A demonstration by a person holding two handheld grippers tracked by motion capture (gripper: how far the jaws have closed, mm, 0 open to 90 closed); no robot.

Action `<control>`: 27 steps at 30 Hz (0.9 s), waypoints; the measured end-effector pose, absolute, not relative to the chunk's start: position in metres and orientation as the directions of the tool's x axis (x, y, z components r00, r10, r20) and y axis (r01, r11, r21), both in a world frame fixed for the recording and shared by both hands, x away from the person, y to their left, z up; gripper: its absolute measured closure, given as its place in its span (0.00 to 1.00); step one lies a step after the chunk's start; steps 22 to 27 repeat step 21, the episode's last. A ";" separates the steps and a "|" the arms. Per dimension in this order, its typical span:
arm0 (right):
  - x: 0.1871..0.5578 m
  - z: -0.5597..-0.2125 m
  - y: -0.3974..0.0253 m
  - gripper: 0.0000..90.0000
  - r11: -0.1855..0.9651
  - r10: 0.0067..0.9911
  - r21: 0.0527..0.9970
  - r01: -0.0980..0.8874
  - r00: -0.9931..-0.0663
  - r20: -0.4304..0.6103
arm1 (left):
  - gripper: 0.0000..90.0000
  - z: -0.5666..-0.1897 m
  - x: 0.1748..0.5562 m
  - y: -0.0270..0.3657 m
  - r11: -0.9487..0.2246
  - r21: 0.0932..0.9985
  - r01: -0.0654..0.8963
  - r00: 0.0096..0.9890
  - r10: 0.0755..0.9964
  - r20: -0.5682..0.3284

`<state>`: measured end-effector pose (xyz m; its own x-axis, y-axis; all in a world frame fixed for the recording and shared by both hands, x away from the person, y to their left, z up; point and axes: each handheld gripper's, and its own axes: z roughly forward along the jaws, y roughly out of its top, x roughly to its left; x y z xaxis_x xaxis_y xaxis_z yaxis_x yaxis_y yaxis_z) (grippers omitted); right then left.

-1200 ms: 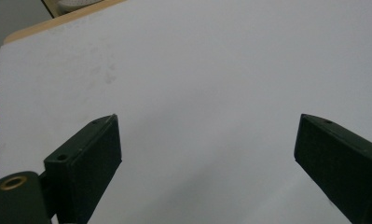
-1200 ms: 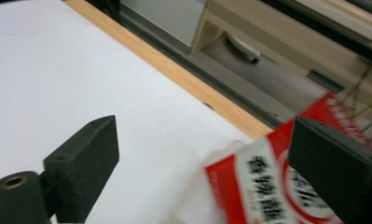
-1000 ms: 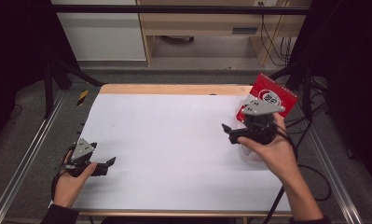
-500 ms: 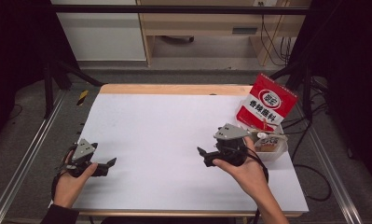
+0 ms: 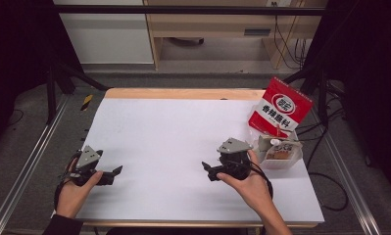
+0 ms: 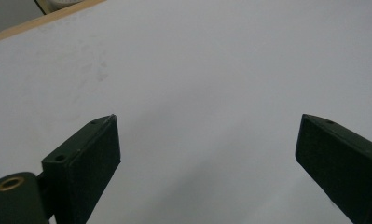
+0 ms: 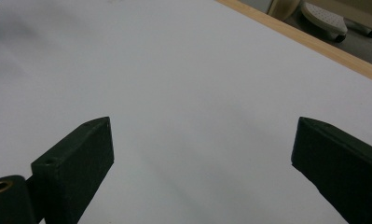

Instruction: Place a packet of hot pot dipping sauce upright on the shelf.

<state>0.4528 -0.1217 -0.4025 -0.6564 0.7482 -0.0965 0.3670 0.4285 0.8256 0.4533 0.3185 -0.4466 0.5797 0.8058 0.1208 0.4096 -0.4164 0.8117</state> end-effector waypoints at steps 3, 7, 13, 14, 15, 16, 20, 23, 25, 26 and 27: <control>0.454 -0.408 -0.122 0.07 0.414 0.759 0.828 0.377 -0.646 -0.085 | 0.07 -0.447 0.453 0.318 -0.417 0.811 0.410 0.580 0.805 0.121; 0.456 -0.418 -0.123 0.07 0.404 0.767 0.823 0.399 -0.638 -0.068 | 0.07 -0.447 0.453 0.318 -0.420 0.810 0.411 0.582 0.804 0.122; 0.460 -0.437 -0.124 0.07 0.389 0.786 0.805 0.447 -0.618 -0.036 | 0.07 -0.447 0.454 0.319 -0.419 0.808 0.413 0.580 0.805 0.122; 0.461 -0.439 -0.125 0.07 0.385 0.787 0.804 0.452 -0.616 -0.031 | 0.07 -0.447 0.454 0.318 -0.420 0.808 0.413 0.580 0.805 0.122; 0.461 -0.441 -0.126 0.07 0.385 0.788 0.803 0.454 -0.614 -0.030 | 0.07 -0.447 0.454 0.318 -0.420 0.808 0.413 0.581 0.805 0.122; 0.462 -0.444 -0.126 0.07 0.377 0.795 0.803 0.461 -0.606 -0.025 | 0.07 -0.448 0.454 0.318 -0.421 0.807 0.414 0.581 0.805 0.122; 0.460 -0.452 -0.129 0.07 0.371 0.806 0.800 0.471 -0.591 -0.026 | 0.07 -0.448 0.454 0.317 -0.424 0.805 0.414 0.583 0.803 0.123; 0.459 -0.452 -0.129 0.06 0.371 0.804 0.802 0.467 -0.594 -0.026 | 0.07 -0.448 0.454 0.317 -0.424 0.805 0.414 0.583 0.803 0.123; 0.459 -0.452 -0.129 0.06 0.371 0.804 0.802 0.467 -0.594 -0.026 | 0.07 -0.448 0.454 0.317 -0.424 0.805 0.414 0.583 0.803 0.123; 0.459 -0.452 -0.129 0.06 0.371 0.804 0.802 0.467 -0.594 -0.026 | 0.07 -0.448 0.454 0.317 -0.424 0.805 0.414 0.583 0.803 0.123; 0.459 -0.452 -0.129 0.06 0.371 0.804 0.802 0.467 -0.594 -0.026 | 0.07 -0.448 0.454 0.317 -0.424 0.805 0.414 0.583 0.803 0.123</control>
